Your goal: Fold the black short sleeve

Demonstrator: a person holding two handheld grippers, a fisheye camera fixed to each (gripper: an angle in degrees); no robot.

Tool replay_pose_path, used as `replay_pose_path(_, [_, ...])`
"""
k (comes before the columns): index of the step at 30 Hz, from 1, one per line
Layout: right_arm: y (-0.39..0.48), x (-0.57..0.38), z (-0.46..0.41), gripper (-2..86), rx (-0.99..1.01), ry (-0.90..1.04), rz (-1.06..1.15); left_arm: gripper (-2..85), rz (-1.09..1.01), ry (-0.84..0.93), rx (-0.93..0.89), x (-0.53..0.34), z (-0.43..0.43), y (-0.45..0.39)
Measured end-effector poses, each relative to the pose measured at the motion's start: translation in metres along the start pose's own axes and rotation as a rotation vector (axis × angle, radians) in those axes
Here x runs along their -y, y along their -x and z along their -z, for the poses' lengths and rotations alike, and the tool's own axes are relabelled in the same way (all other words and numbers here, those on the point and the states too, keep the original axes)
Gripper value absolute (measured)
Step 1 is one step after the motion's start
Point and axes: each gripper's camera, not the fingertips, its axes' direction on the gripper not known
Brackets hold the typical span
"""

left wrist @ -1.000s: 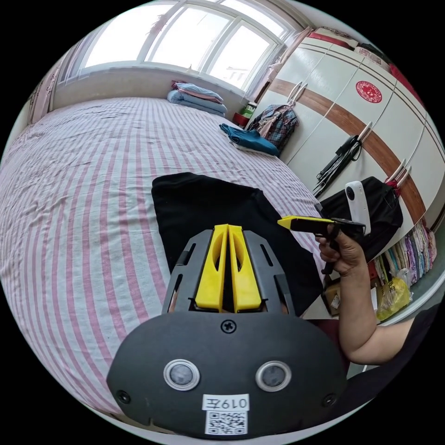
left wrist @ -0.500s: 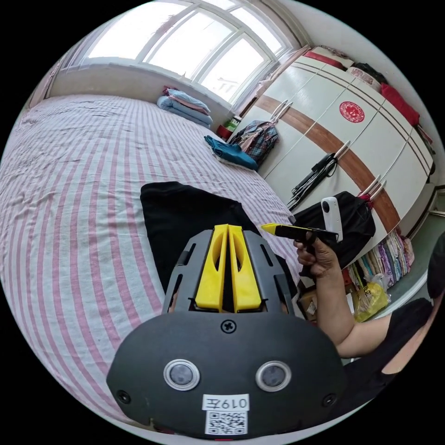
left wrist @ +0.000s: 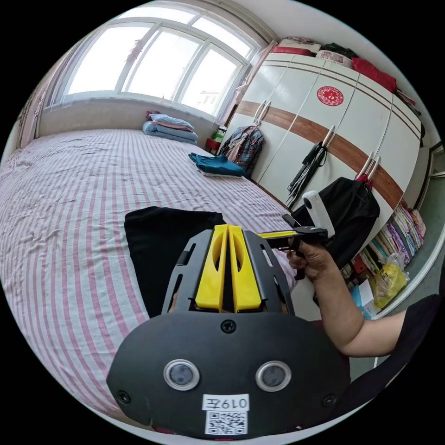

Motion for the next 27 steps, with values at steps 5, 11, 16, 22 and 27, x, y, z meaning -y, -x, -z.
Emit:
replay_pose_path(5, [0.04,-0.037,0.038,3.9,-0.149,-0.253,0.076,1.0,-0.207,0.057,0.033,0.004,0.003,-0.051])
replay_pose_path(11, [0.055,-0.075,0.057,-0.3,-0.296,-0.687,0.048,1.2,-0.279,-0.025,0.007,0.0,0.015,-0.054])
replay_pose_path(16, [0.014,-0.053,0.034,-0.6,-0.113,-0.661,-0.05,1.2,-0.285,-0.032,0.017,0.019,0.012,-0.044])
replay_pose_path(22, [-0.006,-0.011,0.017,-0.6,-0.046,-0.531,-0.016,1.1,-0.14,0.097,-0.326,0.085,-0.001,-0.019])
replay_pose_path(27, [0.028,0.007,0.002,-0.6,-0.158,-0.382,0.078,1.0,-0.012,0.069,-0.219,0.108,0.013,-0.021])
